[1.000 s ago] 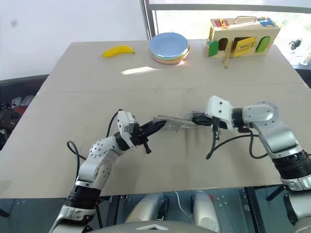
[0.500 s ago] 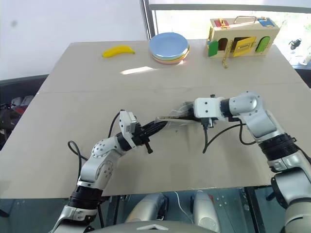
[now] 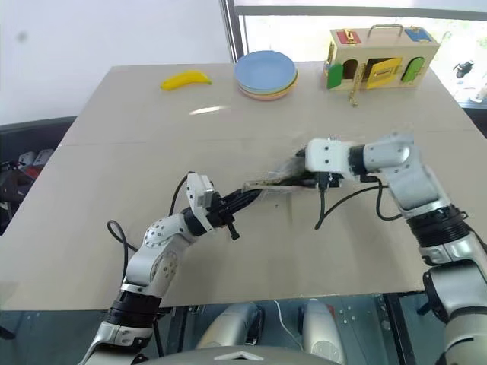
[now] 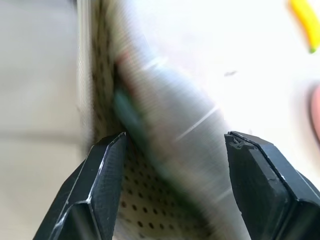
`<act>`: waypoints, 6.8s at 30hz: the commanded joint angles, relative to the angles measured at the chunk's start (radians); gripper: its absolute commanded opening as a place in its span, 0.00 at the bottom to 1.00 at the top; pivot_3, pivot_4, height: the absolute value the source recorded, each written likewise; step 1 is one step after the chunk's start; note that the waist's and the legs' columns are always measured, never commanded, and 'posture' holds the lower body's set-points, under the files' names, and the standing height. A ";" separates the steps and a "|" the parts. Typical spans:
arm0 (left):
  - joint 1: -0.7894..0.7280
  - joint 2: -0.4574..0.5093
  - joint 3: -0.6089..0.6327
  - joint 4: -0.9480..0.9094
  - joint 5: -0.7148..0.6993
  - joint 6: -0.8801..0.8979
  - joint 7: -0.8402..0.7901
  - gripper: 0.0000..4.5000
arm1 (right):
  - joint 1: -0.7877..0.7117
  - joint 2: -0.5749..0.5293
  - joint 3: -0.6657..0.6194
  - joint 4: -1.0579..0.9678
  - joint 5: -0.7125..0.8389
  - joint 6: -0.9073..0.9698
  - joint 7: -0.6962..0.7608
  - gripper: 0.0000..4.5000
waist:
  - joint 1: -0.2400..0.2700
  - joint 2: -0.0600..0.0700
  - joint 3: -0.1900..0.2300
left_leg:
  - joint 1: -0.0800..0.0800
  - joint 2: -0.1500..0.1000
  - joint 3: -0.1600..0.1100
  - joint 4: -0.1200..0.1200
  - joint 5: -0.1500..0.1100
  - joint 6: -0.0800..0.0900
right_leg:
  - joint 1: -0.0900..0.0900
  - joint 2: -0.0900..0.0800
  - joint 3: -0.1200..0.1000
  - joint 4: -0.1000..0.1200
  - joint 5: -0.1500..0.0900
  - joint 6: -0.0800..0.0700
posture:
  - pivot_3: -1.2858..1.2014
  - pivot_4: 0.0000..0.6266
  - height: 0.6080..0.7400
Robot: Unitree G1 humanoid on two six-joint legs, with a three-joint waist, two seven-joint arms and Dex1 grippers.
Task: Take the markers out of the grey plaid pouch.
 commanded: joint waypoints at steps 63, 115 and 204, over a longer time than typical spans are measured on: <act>-0.018 0.003 0.058 -0.221 -0.513 0.543 -0.007 0.00 | -0.136 -0.271 0.141 -0.297 -0.077 0.407 0.388 0.99 | -0.002 0.000 0.000 | -0.001 0.000 0.000 0.000 0.000 0.000 | 0.000 0.000 0.000 0.000 0.000 0.000 | 0.52 0.24 1.00; 0.008 -0.001 0.024 0.039 -0.178 0.242 -0.095 0.00 | -0.153 0.060 0.311 0.053 -0.242 0.090 0.275 0.31 | -0.003 0.000 0.000 | 0.000 0.000 -0.001 0.001 0.000 0.000 | 0.000 0.000 -0.001 0.000 0.000 0.000 | 0.52 0.24 1.00; -0.008 -0.027 0.069 0.047 -0.246 0.345 -0.101 0.00 | -0.175 0.081 0.331 0.186 -0.418 -0.036 0.160 0.64 | -0.003 -0.003 -0.002 | 0.010 0.000 -0.002 -0.004 0.000 -0.001 | 0.009 0.000 -0.002 -0.003 0.000 0.000 | 0.52 0.24 1.00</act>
